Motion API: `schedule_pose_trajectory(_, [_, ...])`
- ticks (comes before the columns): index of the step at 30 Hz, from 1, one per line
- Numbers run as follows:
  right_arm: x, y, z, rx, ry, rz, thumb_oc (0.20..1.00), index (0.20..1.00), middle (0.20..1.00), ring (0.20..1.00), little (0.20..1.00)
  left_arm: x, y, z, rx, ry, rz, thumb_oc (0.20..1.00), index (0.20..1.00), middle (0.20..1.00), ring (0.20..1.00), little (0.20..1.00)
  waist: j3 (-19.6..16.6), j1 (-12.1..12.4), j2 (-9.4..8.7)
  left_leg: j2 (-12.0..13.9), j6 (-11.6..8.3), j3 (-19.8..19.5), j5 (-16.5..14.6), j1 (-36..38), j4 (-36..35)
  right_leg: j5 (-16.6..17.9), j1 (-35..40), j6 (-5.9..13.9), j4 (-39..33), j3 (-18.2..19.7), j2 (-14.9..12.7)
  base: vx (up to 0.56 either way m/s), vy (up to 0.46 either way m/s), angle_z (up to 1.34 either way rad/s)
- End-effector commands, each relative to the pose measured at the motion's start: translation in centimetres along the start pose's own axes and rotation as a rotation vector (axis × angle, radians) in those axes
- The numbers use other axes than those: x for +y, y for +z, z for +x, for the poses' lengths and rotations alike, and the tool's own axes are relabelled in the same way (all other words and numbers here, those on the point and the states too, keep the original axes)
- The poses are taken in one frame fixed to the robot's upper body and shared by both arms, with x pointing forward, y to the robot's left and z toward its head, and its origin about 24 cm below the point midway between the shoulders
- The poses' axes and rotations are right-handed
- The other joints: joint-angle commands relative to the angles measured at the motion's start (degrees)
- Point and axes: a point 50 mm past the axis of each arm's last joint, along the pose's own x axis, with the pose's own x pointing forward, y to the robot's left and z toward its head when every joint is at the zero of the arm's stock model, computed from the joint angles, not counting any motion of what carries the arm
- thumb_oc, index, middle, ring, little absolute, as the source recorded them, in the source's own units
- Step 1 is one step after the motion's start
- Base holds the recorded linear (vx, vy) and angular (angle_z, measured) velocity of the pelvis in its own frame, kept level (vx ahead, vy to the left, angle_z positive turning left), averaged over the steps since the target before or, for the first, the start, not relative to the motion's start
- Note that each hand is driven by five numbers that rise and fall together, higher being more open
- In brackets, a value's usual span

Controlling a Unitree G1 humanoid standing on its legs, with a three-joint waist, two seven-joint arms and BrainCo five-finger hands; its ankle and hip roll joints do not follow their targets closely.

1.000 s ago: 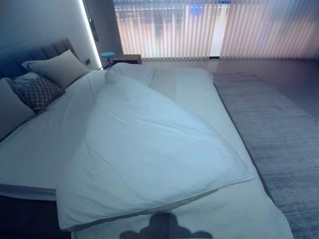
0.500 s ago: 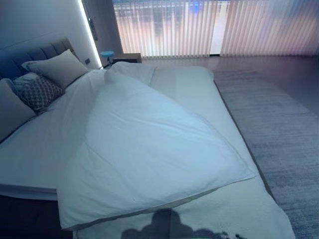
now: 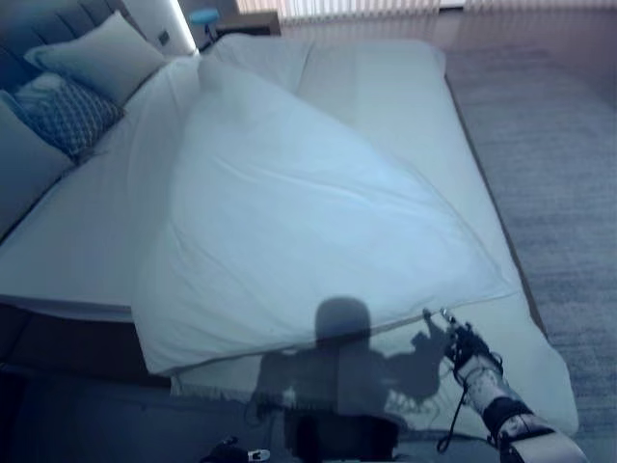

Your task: Make the bed

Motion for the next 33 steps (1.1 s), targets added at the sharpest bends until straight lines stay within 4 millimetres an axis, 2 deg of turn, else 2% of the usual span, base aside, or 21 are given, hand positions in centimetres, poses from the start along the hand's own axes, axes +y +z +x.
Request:
schedule_pose_trajectory(1, [3.0, 3.6, 0.2, -0.110, 0.038, 0.108, 1.000, 1.000, 1.000, 1.000, 1.000, 0.0, 2.1, 0.2, -0.036, 0.018, -0.010, 1.000, 1.000, 1.000, 1.000, 1.000, 1.09, 0.32, -3.21, -3.11, -1.09, 3.65, -0.93, -1.21, -0.36, 1.83, -1.58, 3.64, 1.27, 3.82, -1.88, 0.00, 0.000, 0.00])
schedule_pose_trajectory(6, [5.6, 8.0, 0.3, -0.193, 0.063, 0.068, 1.000, 1.000, 1.000, 1.000, 1.000, -0.6, 3.4, 0.2, -0.083, -0.002, -0.010, 1.000, 1.000, 1.000, 1.000, 1.000, 2.71, 1.07, -2.67, -3.27, -1.26, 3.18, -0.15, -4.29, -0.36, 2.43, -4.49, 3.58, 1.03, 3.67, -2.02, 0.02, -0.013, 0.05])
schedule_pose_trajectory(7, [5.6, 8.1, 0.3, -0.194, 0.064, 0.068, 1.000, 1.000, 1.000, 1.000, 1.000, -0.6, 3.5, 0.2, -0.085, -0.003, -0.011, 1.000, 1.000, 1.000, 1.000, 1.000, 2.69, 1.04, -2.62, -3.27, -1.26, 3.16, -0.11, -4.45, -0.36, 2.44, -4.66, 3.58, 1.07, 3.66, -2.02, 0.01, -0.022, 0.13])
schedule_pose_trajectory(9, [7.8, 11.7, 0.0, -0.273, 0.076, -0.022, 1.000, 1.000, 1.000, 1.000, 1.000, -1.3, 5.0, 0.0, -0.149, -0.030, -0.021, 1.000, 1.000, 1.000, 1.000, 1.000, 4.43, 1.77, -2.13, -3.48, -1.33, 2.50, 0.44, -6.91, -0.36, 2.79, -6.86, 3.50, 1.12, 3.70, -1.98, 0.00, -0.025, 0.09])
schedule_pose_trajectory(10, [7.8, 11.8, -0.1, -0.274, 0.077, -0.022, 1.000, 1.000, 1.000, 1.000, 1.000, -1.4, 5.1, 0.0, -0.150, -0.031, -0.022, 1.000, 1.000, 1.000, 1.000, 1.000, 4.39, 1.75, -2.08, -3.48, -1.33, 2.50, 0.47, -7.07, -0.36, 2.80, -7.04, 3.50, 1.17, 3.70, -1.98, -0.01, -0.017, 0.04])
schedule_pose_trajectory(14, [9.8, 16.0, -1.0, -0.387, 0.063, -0.208, 1.000, 1.000, 1.000, 1.000, 1.000, -2.0, 6.4, -0.3, -0.204, -0.048, -0.058, 1.000, 1.000, 1.000, 1.000, 1.000, 6.95, 2.60, -1.38, -3.89, -1.31, 1.73, 1.32, -9.79, -0.36, 3.25, -9.66, 3.39, 1.53, 3.42, -1.98, -0.02, -0.014, 0.05])
schedule_pose_trajectory(20, [12.2, 20.8, -3.0, -0.503, 0.041, -0.256, 1.000, 1.000, 1.000, 1.000, 1.000, -2.6, 7.3, -0.6, -0.248, -0.061, -0.038, 1.000, 1.000, 1.000, 1.000, 1.000, 9.80, 3.71, -0.14, -4.40, -1.30, 0.23, 2.55, -13.99, -0.36, 4.03, -13.73, 3.34, 2.16, 2.74, -1.87, -0.05, -0.014, 0.10])
schedule_pose_trajectory(28, [13.6, 26.2, -5.8, -0.647, 0.018, -0.255, 1.000, 1.000, 1.000, 1.000, 1.000, -3.3, 8.7, -1.1, -0.325, -0.080, -0.051, 1.000, 1.000, 1.000, 1.000, 1.000, 12.34, 5.07, 2.31, -5.54, -1.64, -0.86, 4.07, -19.02, -0.36, 5.36, -18.20, 3.85, 2.40, 2.23, -2.55, -0.04, 0.013, 0.08])
schedule_pose_trajectory(31, [13.6, 27.3, -6.4, -0.685, 0.000, -0.302, 1.000, 1.000, 1.000, 1.000, 1.000, -3.6, 9.1, -1.3, -0.345, -0.090, -0.061, 1.000, 1.000, 1.000, 1.000, 1.000, 13.21, 5.51, 3.23, -5.99, -1.98, -1.15, 4.66, -19.98, -0.36, 5.66, -18.79, 4.03, 2.52, 1.85, -3.00, -0.03, 0.031, 0.06])
schedule_pose_trajectory(32, [13.5, 27.7, -6.6, -0.692, -0.011, -0.318, 0.539, 0.539, 0.539, 0.539, 0.539, -3.7, 9.3, -1.4, -0.351, -0.094, -0.062, 1.000, 1.000, 1.000, 1.000, 1.000, 13.50, 5.40, 3.39, -6.13, -2.03, -1.43, 4.75, -20.17, -0.36, 5.76, -18.93, 4.10, 2.60, 1.64, -3.15, -0.02, 0.020, 0.03])
schedule_pose_trajectory(33, [13.5, 27.8, -6.6, -0.695, -0.008, -0.309, 0.395, 0.395, 0.395, 0.395, 0.395, -3.8, 9.5, -1.4, -0.356, -0.097, -0.063, 1.000, 1.000, 1.000, 1.000, 1.000, 13.66, 5.35, 3.43, -6.23, -2.04, -1.55, 4.81, -20.21, -0.36, 5.82, -18.95, 4.12, 2.62, 1.56, -3.25, -0.02, 0.038, 0.02])
